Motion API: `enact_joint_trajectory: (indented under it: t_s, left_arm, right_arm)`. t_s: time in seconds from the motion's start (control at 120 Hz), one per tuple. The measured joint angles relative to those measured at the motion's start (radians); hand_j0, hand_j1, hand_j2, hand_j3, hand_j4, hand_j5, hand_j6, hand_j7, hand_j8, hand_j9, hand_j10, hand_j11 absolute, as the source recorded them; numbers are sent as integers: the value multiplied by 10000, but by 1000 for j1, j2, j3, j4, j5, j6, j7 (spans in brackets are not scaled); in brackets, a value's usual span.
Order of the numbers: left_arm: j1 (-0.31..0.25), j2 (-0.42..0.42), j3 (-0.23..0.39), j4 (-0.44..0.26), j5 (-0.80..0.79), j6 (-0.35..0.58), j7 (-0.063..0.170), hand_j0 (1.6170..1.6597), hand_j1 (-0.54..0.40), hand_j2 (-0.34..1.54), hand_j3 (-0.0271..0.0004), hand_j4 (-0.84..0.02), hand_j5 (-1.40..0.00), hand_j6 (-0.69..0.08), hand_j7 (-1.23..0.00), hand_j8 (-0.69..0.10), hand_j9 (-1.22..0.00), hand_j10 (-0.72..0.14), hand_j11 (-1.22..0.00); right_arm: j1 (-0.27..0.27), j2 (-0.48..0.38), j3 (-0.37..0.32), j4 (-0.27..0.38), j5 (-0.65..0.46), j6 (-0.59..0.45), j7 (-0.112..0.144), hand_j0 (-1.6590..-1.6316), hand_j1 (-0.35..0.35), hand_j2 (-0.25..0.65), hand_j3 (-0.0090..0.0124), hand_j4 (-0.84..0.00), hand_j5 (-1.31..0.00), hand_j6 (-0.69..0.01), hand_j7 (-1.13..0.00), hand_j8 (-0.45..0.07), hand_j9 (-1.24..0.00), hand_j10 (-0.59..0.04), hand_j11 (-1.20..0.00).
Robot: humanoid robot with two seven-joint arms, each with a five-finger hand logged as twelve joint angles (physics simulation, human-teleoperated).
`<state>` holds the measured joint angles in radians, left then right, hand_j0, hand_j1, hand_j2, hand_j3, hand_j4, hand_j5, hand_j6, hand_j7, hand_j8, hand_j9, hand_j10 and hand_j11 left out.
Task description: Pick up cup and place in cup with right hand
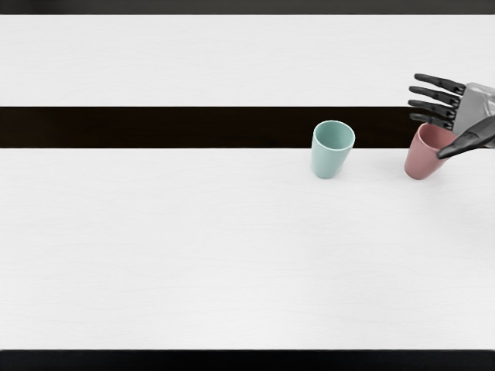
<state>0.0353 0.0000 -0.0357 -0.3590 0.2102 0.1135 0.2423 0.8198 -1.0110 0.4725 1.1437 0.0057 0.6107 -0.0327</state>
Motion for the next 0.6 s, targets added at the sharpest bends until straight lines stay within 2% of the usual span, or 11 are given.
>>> enact_joint_trajectory:
  t_s: [0.125,0.2,0.3,0.408,0.6]
  left_arm:
    - [0,0,0,0,0,0,0,16581,3488,1,-2,1,-2,2,-2,2,-2,2,-2]
    - [0,0,0,0,0,0,0,16581,3488,1,-2,2,-2,2,-2,3,-2,2,-2]
    - [0,0,0,0,0,0,0,16581,3488,1,-2,2,-2,2,-2,3,-2,2,-2]
    - [0,0,0,0,0,0,0,16581,3488,1,-2,1,-2,2,-2,2,-2,2,-2]
    - [0,0,0,0,0,0,0,16581,3488,0,-1,1,-1,2,-1,2,-1,1,-1]
  right_arm:
    - [-1,0,1,0,9,0,-1,-16580,-3492,26,0,1,3,26,0,20,2,15,2]
    - [18,16,0,0,13,0,-5,-16580,-3492,27,0,1,3,29,0,23,3,17,2]
    - [85,50,-7,-1,-27,0,-14,-16580,-3491,28,0,1,3,30,0,24,3,18,3]
    - [158,87,-14,0,-101,0,-44,-16580,-3491,24,0,0,2,22,0,17,2,13,2]
    - [249,192,-22,7,-292,0,-63,-16581,-3491,19,0,-3,1,7,0,5,1,5,1]
